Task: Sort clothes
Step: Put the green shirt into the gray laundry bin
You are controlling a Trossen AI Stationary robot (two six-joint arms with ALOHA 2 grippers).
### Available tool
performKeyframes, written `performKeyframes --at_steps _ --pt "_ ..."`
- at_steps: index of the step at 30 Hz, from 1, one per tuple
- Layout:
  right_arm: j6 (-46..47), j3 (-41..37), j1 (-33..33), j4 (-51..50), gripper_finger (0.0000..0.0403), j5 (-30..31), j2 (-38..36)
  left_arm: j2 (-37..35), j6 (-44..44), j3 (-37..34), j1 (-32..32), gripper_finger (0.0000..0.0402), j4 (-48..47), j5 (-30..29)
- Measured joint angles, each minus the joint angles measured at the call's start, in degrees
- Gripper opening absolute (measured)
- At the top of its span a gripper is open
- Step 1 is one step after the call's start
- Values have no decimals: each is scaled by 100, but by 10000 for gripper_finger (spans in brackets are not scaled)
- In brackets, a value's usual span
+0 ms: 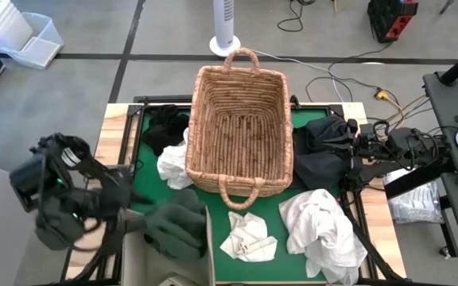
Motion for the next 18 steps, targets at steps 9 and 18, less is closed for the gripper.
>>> performKeyframes --at_steps 9,18 --pt "-78 -7 2 -7 31 2 0 459 -797 -100 115 231 -36 1129" --pt "-76 -11 0 -7 31 2 0 478 -526 -76 226 231 -38 466"
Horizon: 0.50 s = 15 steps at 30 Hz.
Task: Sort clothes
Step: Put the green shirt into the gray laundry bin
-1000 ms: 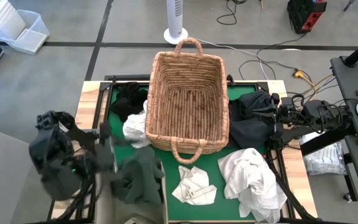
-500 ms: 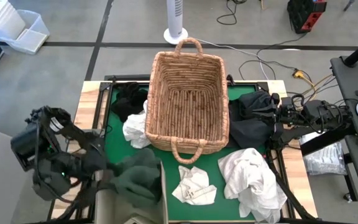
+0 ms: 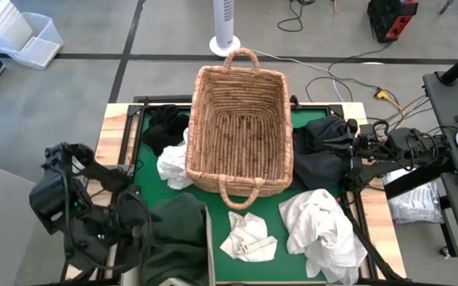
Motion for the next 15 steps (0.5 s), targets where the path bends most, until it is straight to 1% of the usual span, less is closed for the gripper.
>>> performKeyframes --at_steps 3,8,11,15 --pt "-2 -3 1 0 31 0 -2 -38 312 -3 179 231 -1 -167" --pt "0 -75 2 -1 31 2 -1 -72 1061 -76 590 231 0 -175" --pt "2 -170 -1 2 31 1 -1 -86 1340 -306 837 231 4 143" --pt "44 -329 0 -3 31 0 0 -187 1361 -994 1131 231 -1 504"
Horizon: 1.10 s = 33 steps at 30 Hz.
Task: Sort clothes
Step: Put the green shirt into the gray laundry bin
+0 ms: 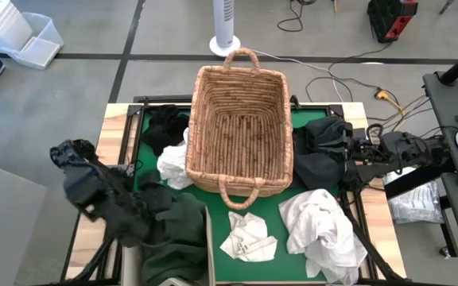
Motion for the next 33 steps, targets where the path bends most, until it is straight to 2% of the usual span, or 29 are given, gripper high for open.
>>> performKeyframes --at_steps 3,12,20,25,33 --pt "-2 -76 1 -2 31 0 -1 -161 -140 -624 179 231 -1 188" --pt "17 -97 2 9 31 0 0 -1060 -674 -2442 505 231 103 253" --pt "20 -97 2 9 31 0 0 -2028 -145 -3947 622 231 1958 200" --pt "10 -97 1 7 31 0 0 -2352 -130 -4657 655 231 2386 121" --pt "8 -97 2 8 31 0 -1 -2494 34 -5268 657 227 2914 101"
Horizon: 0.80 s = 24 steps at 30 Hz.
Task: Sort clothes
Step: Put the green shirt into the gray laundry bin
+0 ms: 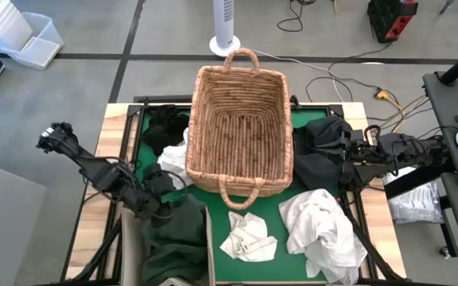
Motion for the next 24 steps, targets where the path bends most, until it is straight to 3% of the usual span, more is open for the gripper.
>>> performKeyframes --at_steps 8,16,24 --pt "0 0 -1 1 31 0 1 -21 306 -249 2 165 275 -5" --pt "-8 -88 -1 0 31 0 0 75 743 -251 0 14 488 -151" --pt "7 -221 0 -1 31 -2 0 72 756 355 -76 1 221 -159"
